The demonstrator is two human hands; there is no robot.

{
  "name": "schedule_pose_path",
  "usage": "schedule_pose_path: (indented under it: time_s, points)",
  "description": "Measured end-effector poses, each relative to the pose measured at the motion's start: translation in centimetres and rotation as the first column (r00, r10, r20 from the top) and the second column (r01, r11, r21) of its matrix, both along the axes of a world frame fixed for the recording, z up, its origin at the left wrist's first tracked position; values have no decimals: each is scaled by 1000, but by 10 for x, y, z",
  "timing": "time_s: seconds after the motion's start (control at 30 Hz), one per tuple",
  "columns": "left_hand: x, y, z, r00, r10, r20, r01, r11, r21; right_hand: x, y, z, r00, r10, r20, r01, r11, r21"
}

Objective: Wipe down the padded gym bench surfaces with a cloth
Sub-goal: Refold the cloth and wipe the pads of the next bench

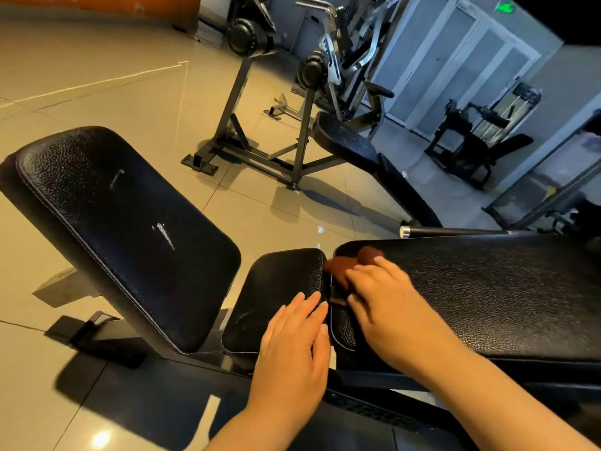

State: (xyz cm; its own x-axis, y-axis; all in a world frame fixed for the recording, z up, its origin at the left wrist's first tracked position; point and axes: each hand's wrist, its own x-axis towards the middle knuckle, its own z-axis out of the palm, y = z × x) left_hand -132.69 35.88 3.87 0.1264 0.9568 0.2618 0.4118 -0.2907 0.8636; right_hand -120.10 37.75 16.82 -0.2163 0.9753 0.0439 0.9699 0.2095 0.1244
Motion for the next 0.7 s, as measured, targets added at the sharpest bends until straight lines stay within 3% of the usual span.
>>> schedule_pose_path:
  time_s: [0.07,0.17,0.23,0.33,0.53,0.7]
  points:
    - [0,2,0,1000,14,-21,-14,999,32,5,0,10,999,30,38,-28,999,-45]
    - [7,1,-5,998,39,-54,-33,994,108,39,19,27,986,-126,108,122,992,40]
    - [12,1,-12,996,71,-52,-61,985,163,42,22,23,976,-208,58,201,974,99]
    - [15,0,-15,992,125,20,-127,978,164,13,12,-1,994,-97,-53,101,993,69]
    - [16,-12,-10,912,326,250,-309,945,-107,-36,27,-27,993,107,-58,-116,978,-171]
    - [-2,-5,0,735,554,390,-397,819,-415,-59,38,-54,992,116,-59,-126,969,-212]
